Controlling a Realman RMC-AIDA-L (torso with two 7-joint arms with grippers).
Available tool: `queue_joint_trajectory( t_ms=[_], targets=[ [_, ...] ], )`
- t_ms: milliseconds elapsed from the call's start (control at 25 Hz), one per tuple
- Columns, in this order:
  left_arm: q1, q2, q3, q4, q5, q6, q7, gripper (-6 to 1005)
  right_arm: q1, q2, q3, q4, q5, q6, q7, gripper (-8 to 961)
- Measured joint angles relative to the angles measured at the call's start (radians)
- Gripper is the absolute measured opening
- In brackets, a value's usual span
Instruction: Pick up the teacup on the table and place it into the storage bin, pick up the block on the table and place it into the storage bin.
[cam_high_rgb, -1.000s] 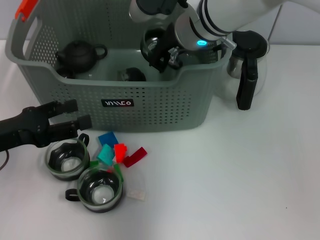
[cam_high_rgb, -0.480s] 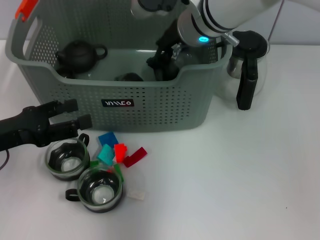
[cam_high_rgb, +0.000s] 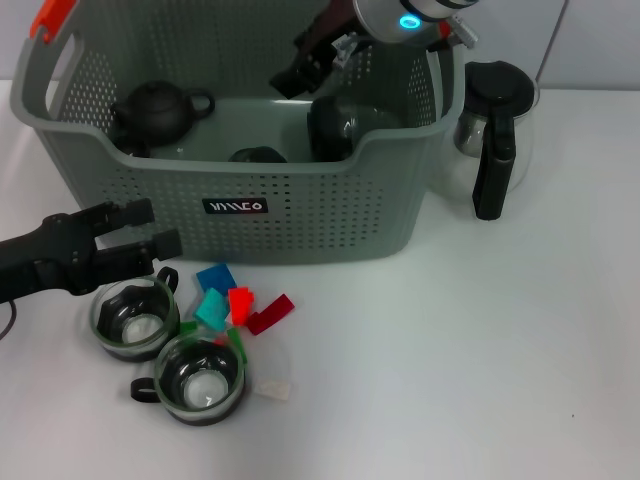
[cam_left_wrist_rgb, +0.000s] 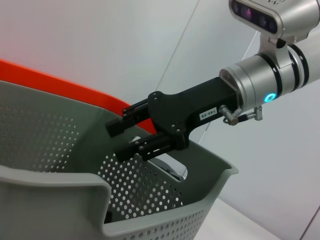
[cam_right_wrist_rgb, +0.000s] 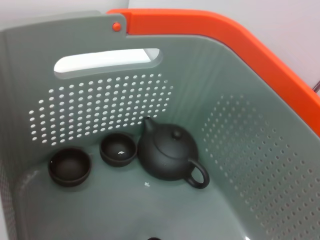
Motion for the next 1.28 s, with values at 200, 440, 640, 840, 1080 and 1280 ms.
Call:
queue_joint_trajectory(
  t_ms=[200,440,640,840,1080,1280],
  targets=[
    [0.001,0.0,0.0,0.0,0.0,0.002,-0.002,874,-0.002,-0.001,0.001,-0.005,-0.001,-0.009,0.001,588],
    [0.002,0.001,0.0,0.0,0.0,0.003,-0.004,875,-0.007,-0.005,0.002,-0.035,-0.001,-0.038,0.008,587],
    [0.002,0.002,0.0,0.0,0.0,0.005,-0.006,875,-0.029,-0.005,0.008,-0.1,-0.001,-0.078,0.011,587],
    [0.003,0.004,0.0,0.0,0.0,0.008,-0.006,875,-0.072,-0.004,0.051,-0.238,-0.003,-0.179,0.013,586],
    [0.005,0.006,0.0,0.0,0.0,0.013,-0.006,875,-0.13,0.001,0.109,-0.427,-0.003,-0.316,0.019,585],
    [0.005,0.007,0.0,0.0,0.0,0.014,-0.006,874,-0.178,0.012,0.144,-0.565,0.011,-0.397,0.02,585]
  ],
)
